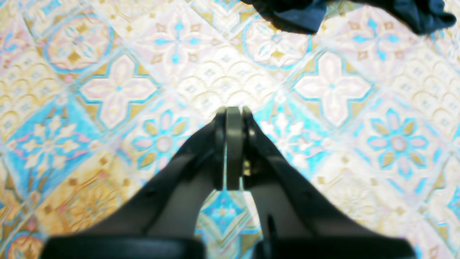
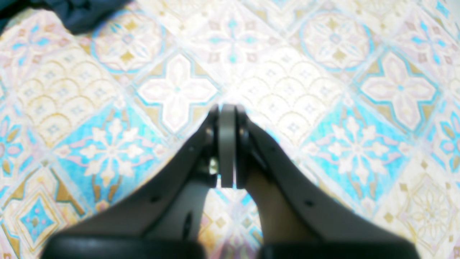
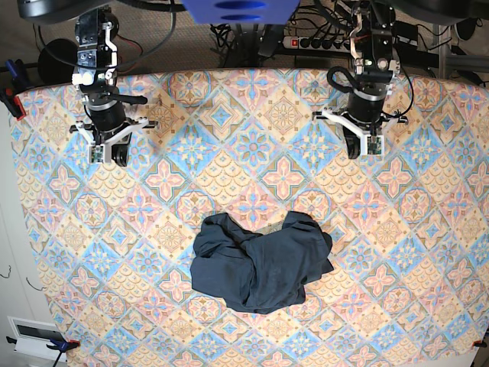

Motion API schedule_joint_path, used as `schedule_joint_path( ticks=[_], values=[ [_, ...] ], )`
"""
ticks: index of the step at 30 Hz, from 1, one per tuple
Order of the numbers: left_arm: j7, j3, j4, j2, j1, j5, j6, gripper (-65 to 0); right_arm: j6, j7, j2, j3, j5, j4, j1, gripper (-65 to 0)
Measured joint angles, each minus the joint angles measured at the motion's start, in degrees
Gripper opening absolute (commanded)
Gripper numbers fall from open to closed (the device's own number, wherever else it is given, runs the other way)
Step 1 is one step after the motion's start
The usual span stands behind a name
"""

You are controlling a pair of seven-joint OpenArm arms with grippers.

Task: Layout the t-shirt on the table in an organized manner, then fold the t-shirt properly
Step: 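Lower both grippers from rest toward the crumpled navy t-shirt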

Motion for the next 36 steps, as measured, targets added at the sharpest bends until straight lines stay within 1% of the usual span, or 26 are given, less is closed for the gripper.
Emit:
schedule_joint_path(
  ticks=[4, 10, 12, 13, 15, 16, 18, 20, 22, 23, 25, 27, 28, 30, 31, 33, 35, 36],
  values=[
    [1.66, -0.04, 0.00, 2.36, -1.73, 0.24, 0.17, -65.0, -0.11, -0.55, 0.11, 0.02, -0.02, -0.04, 1.22, -65.0],
    [1.62, -0.20, -0.02, 6.64, -2.95, 0.44, 0.07, -65.0, 0.13, -0.37, 0.13, 0.02, -0.02, -0.04, 4.00, -65.0],
    [1.66, -1.36, -0.02, 7.76, -2.93, 0.81, -0.35, -65.0, 0.13, -0.35, 0.13, 0.00, 0.00, -0.04, 4.24, -65.0],
    [1.66, -1.92, -0.02, 8.26, -2.95, 1.53, -0.04, -65.0, 0.15, -0.37, 0.15, 0.00, 0.00, -0.04, 4.31, -65.0],
    [1.68, -2.29, -0.07, 8.39, -3.43, 2.34, 0.48, -60.1, -0.24, -0.50, 0.26, -1.31, 0.00, -0.09, 4.79, -65.0],
    [1.62, -2.38, -0.07, 8.37, -3.67, 2.29, 0.39, -56.7, -0.26, -0.68, 0.42, -2.43, -0.20, -0.22, 5.46, -65.0],
    [1.53, -2.34, -0.07, 8.13, -4.22, 2.01, 0.24, -50.6, 0.46, 0.02, 0.35, -4.37, 0.07, -0.20, 6.27, -65.0],
    [1.90, -2.34, -0.44, 8.04, -5.64, 1.95, 0.24, -47.3, 0.57, -0.02, -0.17, -5.07, 0.20, -0.20, 6.45, -65.0],
    [1.68, -2.34, -0.85, 7.96, -7.41, 2.10, 0.31, -46.3, 0.55, -0.42, -0.74, -5.05, 0.13, -0.24, 6.01, -65.0],
    [1.66, -2.34, -0.87, 7.54, -8.26, 2.10, 0.24, -46.4, -0.07, -0.63, -2.05, -4.76, -0.04, -0.35, 6.08, -65.0],
    [1.68, -1.81, -0.92, 5.20, -9.51, 1.79, -0.15, -46.4, -0.74, -0.15, -6.40, -4.31, -0.26, -0.52, 6.43, -65.0],
    [1.57, -1.84, -1.70, 4.22, -10.84, 1.51, -0.02, -46.4, 0.11, -0.04, -9.86, -4.46, -0.22, -0.98, 6.36, -65.0],
    [1.68, -1.86, -2.38, 4.02, -11.65, 1.51, -0.02, -46.4, 0.15, -0.13, -10.95, -4.81, -0.17, -1.55, 6.36, -65.0],
    [1.64, -2.16, -3.93, 4.00, -12.98, 1.70, 0.26, -46.4, 1.18, -0.70, -11.61, -5.18, -1.99, -2.64, 6.21, -65.0],
    [1.49, -2.23, -4.92, 3.76, -13.46, 1.90, 0.17, -46.4, 0.48, -0.72, -11.80, -5.11, -5.18, -2.80, 6.23, -65.0],
    [1.60, -2.23, -6.99, 3.78, -14.45, 1.90, 0.04, -46.4, -0.35, -0.83, -12.55, -4.96, -9.51, -2.99, 7.50, -64.9],
    [1.68, -2.21, -8.46, 4.07, -14.86, 1.92, 0.02, -46.4, -0.68, -0.66, -13.00, -5.70, -12.37, -3.02, 9.55, -63.4],
    [1.70, -2.05, -9.14, 4.07, -15.17, 1.79, -0.07, -46.4, -0.28, -0.87, -13.18, -6.73, -13.31, -3.06, 11.10, -62.0]
  ],
)
